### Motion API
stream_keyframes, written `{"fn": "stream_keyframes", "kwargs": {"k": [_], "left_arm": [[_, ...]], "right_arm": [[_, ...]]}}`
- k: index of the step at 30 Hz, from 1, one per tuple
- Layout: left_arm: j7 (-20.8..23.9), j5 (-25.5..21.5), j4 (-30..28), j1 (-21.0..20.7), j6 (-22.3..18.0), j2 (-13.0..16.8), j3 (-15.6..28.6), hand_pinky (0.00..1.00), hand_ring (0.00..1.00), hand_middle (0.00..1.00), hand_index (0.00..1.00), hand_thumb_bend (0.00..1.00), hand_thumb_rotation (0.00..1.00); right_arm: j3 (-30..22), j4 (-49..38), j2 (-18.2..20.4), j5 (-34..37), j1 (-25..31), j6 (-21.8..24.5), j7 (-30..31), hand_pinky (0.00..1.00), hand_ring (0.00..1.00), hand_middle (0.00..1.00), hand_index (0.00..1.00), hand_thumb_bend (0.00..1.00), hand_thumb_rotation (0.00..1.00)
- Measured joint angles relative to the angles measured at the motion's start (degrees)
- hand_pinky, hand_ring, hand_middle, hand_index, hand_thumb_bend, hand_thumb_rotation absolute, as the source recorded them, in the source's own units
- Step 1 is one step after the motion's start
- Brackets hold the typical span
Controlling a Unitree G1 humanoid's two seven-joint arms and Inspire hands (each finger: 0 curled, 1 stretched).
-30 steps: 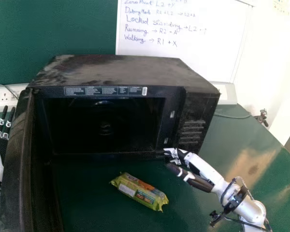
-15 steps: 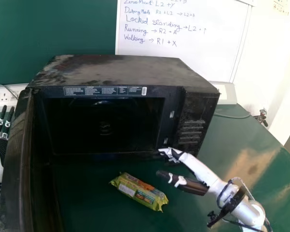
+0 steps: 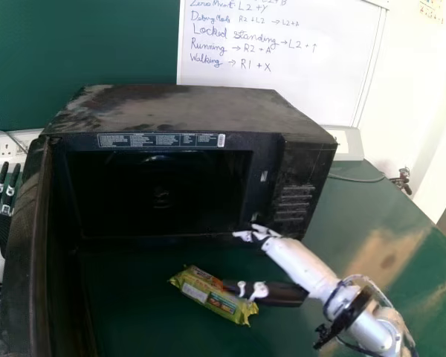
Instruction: Put biscuit inside oven
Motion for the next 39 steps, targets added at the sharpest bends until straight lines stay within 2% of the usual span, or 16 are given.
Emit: {"fn": "stream_keyframes", "kwargs": {"k": [7, 18, 21, 25, 30, 39], "left_arm": [[-0.36, 0.0, 0.1, -0.27, -0.09, 0.01, 0.11, 0.0, 0.0, 0.39, 0.89, 0.21, 1.0], [-0.64, 0.03, 0.48, -0.6, -0.24, 0.08, 0.46, 0.0, 0.02, 0.41, 0.89, 0.19, 1.0], [-0.65, 0.06, 0.48, -0.62, -0.49, 0.05, 0.47, 0.0, 0.01, 0.38, 0.89, 0.19, 1.0], [-0.62, 0.06, 0.49, -0.66, -0.41, 0.05, 0.48, 0.0, 0.01, 0.4, 0.89, 0.19, 1.0], [-0.45, 0.06, 0.41, -0.67, -0.42, 0.01, 0.51, 0.0, 0.01, 0.38, 0.88, 0.19, 1.0], [-0.81, 0.07, 0.49, -0.67, -0.24, 0.11, 0.52, 0.0, 0.01, 0.4, 0.88, 0.2, 1.0]], "right_arm": [[1.88, -3.94, -0.73, -5.03, -0.05, 3.11, 0.26, 0.81, 0.83, 0.86, 0.92, 1.0, 0.41], [6.55, -7.89, -2.64, -13.88, -1.77, 9.25, 5.01, 0.88, 0.86, 0.87, 0.93, 1.0, 0.42], [7.59, -8.06, -2.87, -15.89, -3.02, 10.63, 6.3, 0.88, 0.87, 0.87, 0.92, 1.0, 0.41], [8.97, -8.41, -3.49, -17.23, -4.39, 11.19, 7.99, 0.9, 0.87, 0.88, 0.92, 1.0, 0.41], [9.68, -8.41, -3.92, -18.69, -6.1, 11.66, 9.0, 0.92, 0.88, 0.88, 0.92, 1.0, 0.43], [11.22, -7.26, -4.02, -21.29, -8.23, 12.08, 9.11, 0.95, 0.9, 0.89, 0.94, 1.0, 0.43]]}}
